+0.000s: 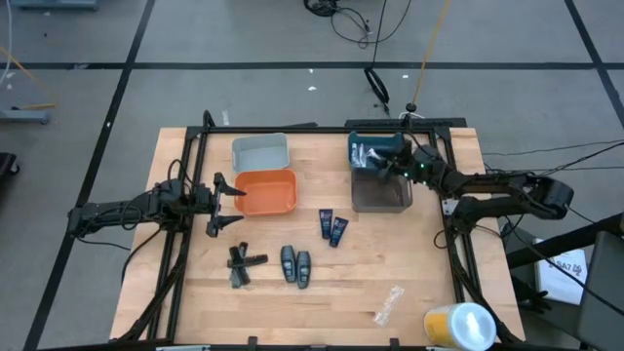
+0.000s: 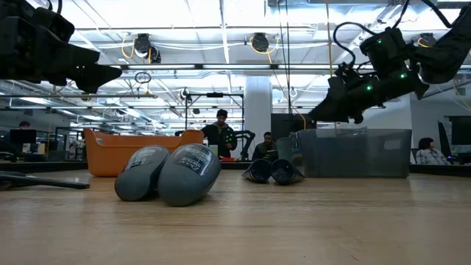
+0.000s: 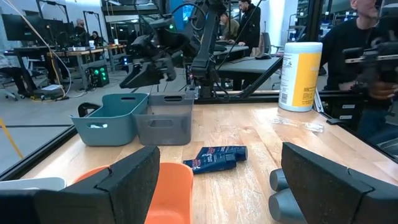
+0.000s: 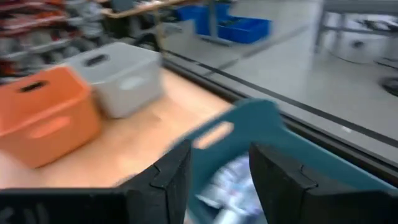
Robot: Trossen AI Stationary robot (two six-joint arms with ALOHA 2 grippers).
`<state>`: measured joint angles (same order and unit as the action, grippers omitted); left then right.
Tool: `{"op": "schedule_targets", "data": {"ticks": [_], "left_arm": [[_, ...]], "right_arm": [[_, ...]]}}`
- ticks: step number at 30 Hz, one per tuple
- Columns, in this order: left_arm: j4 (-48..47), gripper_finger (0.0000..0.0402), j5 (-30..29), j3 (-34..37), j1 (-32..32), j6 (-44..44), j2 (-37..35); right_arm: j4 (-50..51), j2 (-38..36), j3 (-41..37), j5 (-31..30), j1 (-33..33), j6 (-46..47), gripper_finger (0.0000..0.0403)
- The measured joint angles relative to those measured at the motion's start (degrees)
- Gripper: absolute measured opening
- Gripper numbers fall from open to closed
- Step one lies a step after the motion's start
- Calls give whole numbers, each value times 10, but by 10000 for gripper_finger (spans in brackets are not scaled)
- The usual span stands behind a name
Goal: Pick & Place Travel size toiletries
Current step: Put the blue shaving cream into the black bin
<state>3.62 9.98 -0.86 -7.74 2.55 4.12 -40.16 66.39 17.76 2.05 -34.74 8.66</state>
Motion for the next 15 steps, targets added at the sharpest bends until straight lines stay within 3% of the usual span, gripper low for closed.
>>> {"op": "schedule_targets", "data": {"ticks": [15], "left_arm": [[0, 328, 0, 0, 0, 0, 0]], "right_arm": [[-42, -3, 0, 78, 233, 33, 143]]}}
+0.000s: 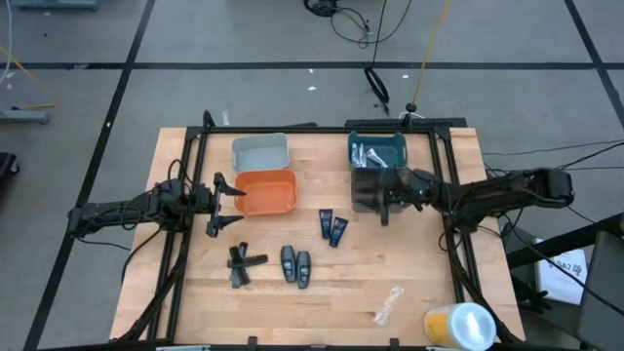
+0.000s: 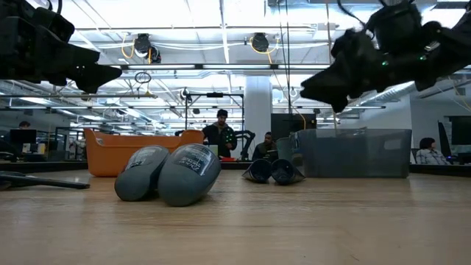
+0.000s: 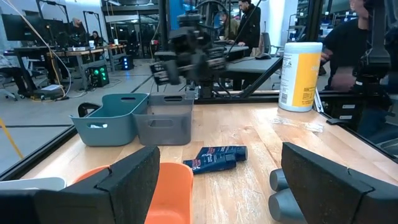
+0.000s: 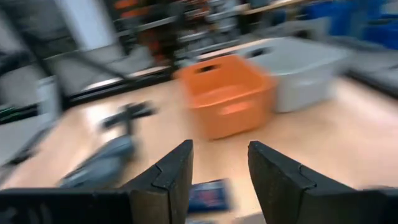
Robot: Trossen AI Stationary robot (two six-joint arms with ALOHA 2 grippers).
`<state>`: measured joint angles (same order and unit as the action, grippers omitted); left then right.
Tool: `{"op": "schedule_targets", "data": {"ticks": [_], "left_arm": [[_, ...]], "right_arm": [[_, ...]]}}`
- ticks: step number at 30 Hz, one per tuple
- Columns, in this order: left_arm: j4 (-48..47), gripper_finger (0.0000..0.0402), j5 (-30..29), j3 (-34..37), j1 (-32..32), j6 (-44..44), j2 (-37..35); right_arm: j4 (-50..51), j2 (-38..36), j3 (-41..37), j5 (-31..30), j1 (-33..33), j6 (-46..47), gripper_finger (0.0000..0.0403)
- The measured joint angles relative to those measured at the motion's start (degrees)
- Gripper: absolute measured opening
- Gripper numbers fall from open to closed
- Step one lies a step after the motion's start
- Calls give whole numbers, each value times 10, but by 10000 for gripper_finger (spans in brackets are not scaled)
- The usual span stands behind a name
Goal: Pick & Place Travel size toiletries
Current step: Put the blue shaving cream into the black bin
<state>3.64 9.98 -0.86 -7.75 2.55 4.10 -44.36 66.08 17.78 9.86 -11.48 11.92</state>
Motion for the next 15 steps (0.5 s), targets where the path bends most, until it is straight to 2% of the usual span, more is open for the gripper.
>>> {"op": "schedule_targets", "data": {"ticks": [6, 15], "left_arm": [[0, 328, 0, 0, 0, 0, 0], [0, 328, 0, 0, 0, 0, 0]], "right_arm": [[-9, 0, 0, 40, 98, -3, 142], [0, 1, 0, 40, 209, 8, 107]]}}
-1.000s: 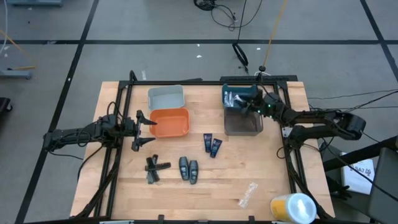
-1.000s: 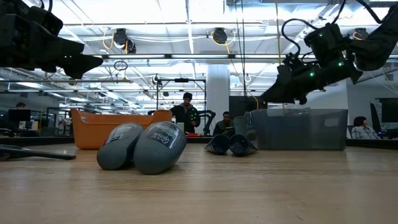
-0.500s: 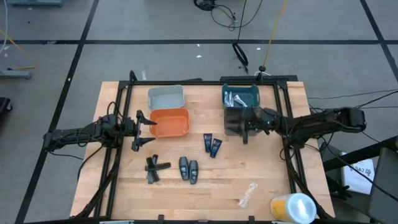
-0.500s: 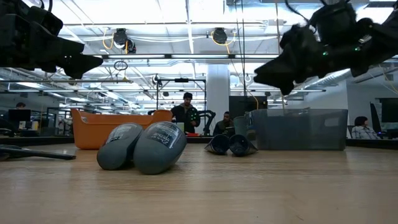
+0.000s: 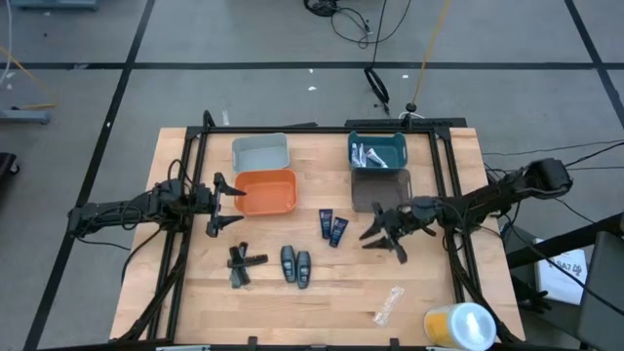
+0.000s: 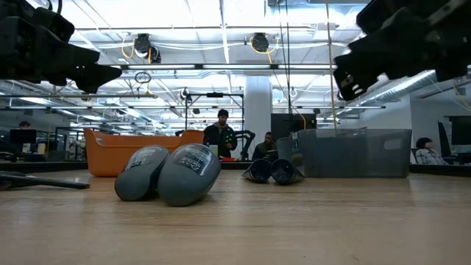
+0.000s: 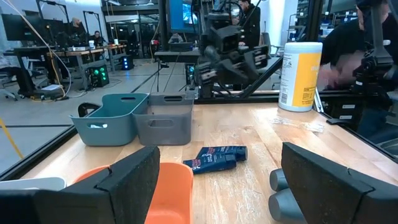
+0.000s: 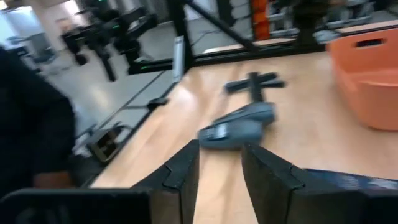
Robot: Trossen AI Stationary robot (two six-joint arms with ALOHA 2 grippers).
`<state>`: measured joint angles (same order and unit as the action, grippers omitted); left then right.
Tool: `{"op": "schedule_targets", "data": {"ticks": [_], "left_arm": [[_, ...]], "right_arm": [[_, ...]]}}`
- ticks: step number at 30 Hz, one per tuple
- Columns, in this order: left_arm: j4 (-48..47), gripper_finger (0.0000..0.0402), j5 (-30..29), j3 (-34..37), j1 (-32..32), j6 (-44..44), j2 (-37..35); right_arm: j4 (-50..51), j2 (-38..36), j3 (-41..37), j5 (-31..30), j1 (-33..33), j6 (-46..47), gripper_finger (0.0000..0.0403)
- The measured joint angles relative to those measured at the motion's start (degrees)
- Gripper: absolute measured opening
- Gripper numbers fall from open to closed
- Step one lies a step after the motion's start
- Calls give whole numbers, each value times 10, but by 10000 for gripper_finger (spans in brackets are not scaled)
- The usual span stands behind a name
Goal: Pick & Place Travel size toiletries
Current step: Put the blue shaving cream into the black bin
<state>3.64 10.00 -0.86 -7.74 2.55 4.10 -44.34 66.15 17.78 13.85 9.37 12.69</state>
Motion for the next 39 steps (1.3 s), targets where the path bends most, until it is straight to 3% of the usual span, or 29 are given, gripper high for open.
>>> {"op": "schedule_targets", "data": {"ticks": [5, 11, 16, 31, 39], "left_arm": [[0, 328, 0, 0, 0, 0, 0], [0, 328, 0, 0, 0, 0, 0], [0, 328, 0, 0, 0, 0, 0], [0, 328, 0, 0, 0, 0, 0], [0, 328, 0, 0, 0, 0, 0]], "right_arm": [[1, 0, 0, 2, 41, -10, 91], [5, -1, 0, 106, 40, 6, 49], [11, -30, -14, 145, 24, -3, 4], [8, -258, -128, 145, 9, -42, 1], [24, -321, -167, 148, -18, -18, 1]]}}
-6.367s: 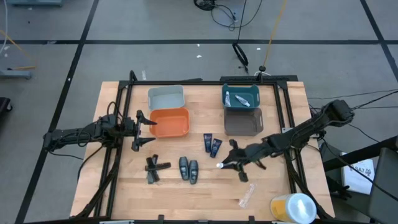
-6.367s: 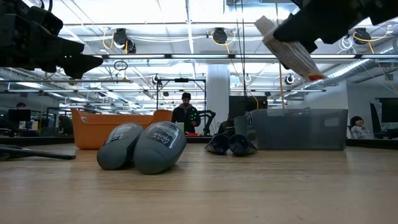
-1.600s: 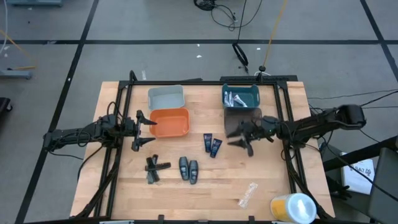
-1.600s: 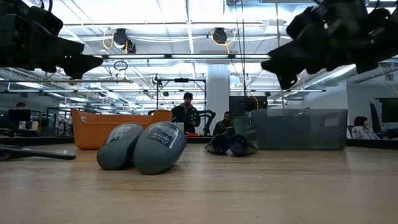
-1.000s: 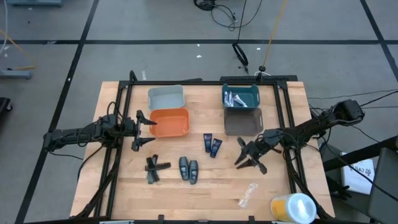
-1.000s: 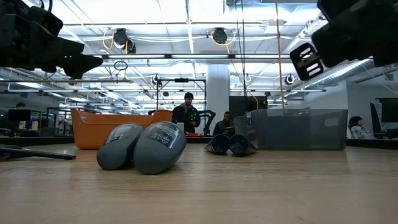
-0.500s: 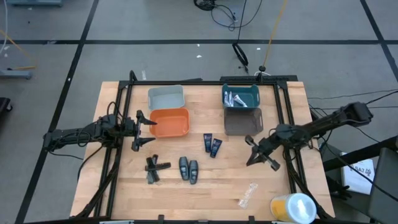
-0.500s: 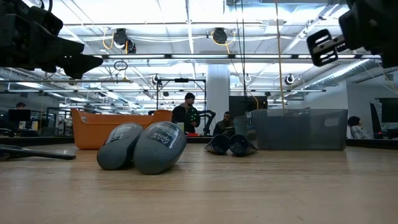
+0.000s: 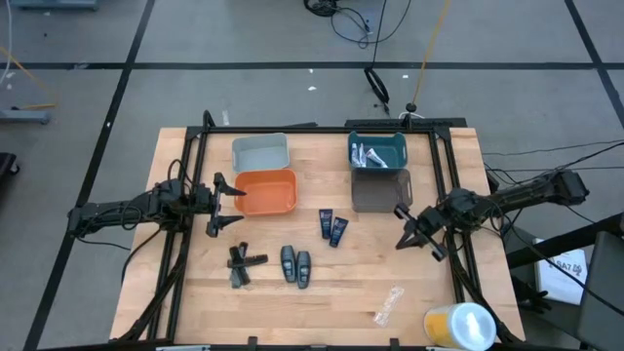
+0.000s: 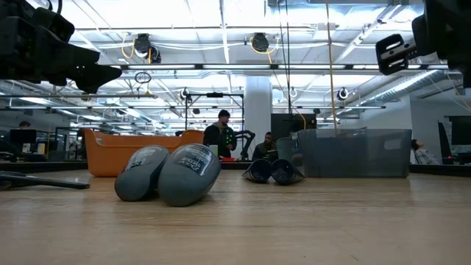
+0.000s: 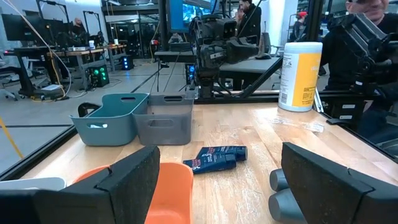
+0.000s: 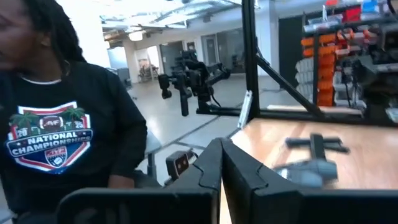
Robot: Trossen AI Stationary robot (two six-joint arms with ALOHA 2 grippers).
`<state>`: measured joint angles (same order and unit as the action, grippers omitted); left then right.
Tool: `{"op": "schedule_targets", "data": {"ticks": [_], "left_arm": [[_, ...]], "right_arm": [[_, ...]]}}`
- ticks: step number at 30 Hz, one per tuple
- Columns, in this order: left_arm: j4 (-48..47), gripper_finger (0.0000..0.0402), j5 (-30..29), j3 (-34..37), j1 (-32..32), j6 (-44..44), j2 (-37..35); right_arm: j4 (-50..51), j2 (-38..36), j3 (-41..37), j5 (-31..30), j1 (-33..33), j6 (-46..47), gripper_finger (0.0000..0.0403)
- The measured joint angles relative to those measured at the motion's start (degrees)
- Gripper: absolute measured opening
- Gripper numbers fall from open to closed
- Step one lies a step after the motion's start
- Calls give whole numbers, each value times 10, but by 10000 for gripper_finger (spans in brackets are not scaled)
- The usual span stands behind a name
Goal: Pick & Place Travel size toiletries
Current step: Put the blue shaving cream into the black bin
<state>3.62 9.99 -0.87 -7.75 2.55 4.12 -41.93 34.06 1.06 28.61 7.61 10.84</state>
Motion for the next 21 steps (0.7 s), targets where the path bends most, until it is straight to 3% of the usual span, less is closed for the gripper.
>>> {"op": "schedule_targets", "data": {"ticks": [17, 21], "left_arm": [[0, 328, 0, 0, 0, 0, 0], [0, 328, 0, 0, 0, 0, 0]], "right_arm": [[10, -10, -2, -4, -6, -12, 0], [10, -10, -2, -28, -6, -24, 0]]}}
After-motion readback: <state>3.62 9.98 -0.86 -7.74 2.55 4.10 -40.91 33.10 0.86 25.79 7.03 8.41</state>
